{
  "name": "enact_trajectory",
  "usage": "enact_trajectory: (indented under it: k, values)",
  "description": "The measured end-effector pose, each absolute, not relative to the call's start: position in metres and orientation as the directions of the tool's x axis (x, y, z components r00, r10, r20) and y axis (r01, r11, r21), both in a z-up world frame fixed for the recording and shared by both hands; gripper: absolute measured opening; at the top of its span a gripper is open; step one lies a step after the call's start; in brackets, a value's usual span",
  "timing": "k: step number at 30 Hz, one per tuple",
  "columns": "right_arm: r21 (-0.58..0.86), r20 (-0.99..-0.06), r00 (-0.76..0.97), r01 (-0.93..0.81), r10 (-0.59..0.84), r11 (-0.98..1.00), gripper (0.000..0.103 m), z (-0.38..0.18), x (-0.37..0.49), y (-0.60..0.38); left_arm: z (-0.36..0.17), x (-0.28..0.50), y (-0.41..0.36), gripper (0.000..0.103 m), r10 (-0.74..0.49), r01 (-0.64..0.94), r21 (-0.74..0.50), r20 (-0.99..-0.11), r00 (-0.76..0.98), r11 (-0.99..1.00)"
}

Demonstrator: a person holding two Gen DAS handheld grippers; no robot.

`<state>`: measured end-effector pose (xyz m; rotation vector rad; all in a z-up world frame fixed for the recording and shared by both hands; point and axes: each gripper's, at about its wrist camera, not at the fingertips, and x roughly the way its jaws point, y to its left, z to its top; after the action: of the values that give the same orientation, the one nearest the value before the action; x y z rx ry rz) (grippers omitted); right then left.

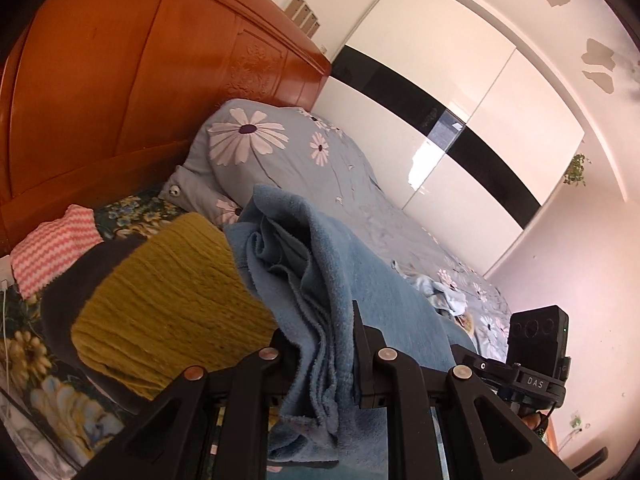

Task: Fold clothes
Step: 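Carry the folded sweater with both grippers toward the clothes stack by the headboard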

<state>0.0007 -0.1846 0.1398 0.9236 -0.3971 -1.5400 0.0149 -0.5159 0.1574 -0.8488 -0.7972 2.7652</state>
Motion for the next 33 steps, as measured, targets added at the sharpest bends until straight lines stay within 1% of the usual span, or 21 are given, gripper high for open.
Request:
enact_trajectory:
  k: [5,11,17,20,22,28,29,32,33]
  values:
    - [0.698,-0.362,0.030,0.672,-0.932,-0.250,0.011,0.127,-0.010,-0.226,0.146,-0.005,-0.547,0.017,0.275,0.033,-0.549,-0.468,-0.840,-0.835]
    - [0.701,-0.358,0.029,0.668,-0.933,-0.248,0.011,0.122,-0.019,-0.264,0.134,-0.026,-0.587,0.017,0.273,0.055,-0.595,-0.447,-0.852,-0.802]
    - [0.702,-0.396,0.045,0.659,-0.917,-0.271,0.011,0.092,-0.014,-0.291,0.081,-0.043,-0.623,0.017,0.268,0.148,-0.629,-0.517,-0.813,-0.763]
    - [0.723,-0.397,0.056,0.634,-0.916,-0.275,0.011,0.077,-0.018,-0.291,0.057,-0.040,-0.636,0.021,0.309,0.137,-0.683,-0.489,-0.816,-0.718]
    - [0.729,-0.398,0.061,0.626,-0.915,-0.275,0.011,0.072,-0.020,-0.291,0.052,-0.038,-0.640,0.021,0.321,0.130,-0.698,-0.476,-0.819,-0.704]
    - [0.709,-0.414,0.050,0.644,-0.909,-0.288,0.011,0.073,-0.017,-0.292,0.053,-0.036,-0.634,0.021,0.307,0.143,-0.685,-0.490,-0.816,-0.714]
    - [0.709,-0.415,0.053,0.644,-0.908,-0.287,0.011,0.074,-0.017,-0.292,0.055,-0.035,-0.633,0.023,0.307,0.144,-0.684,-0.493,-0.814,-0.715]
    - [0.690,-0.430,0.038,0.658,-0.902,-0.301,0.012,0.082,-0.019,-0.286,0.064,-0.032,-0.629,0.035,0.269,0.179,-0.634,-0.544,-0.795,-0.752]
    - [0.679,-0.437,0.028,0.666,-0.899,-0.309,0.012,0.086,-0.021,-0.283,0.067,-0.029,-0.631,0.038,0.259,0.189,-0.625,-0.553,-0.792,-0.757]
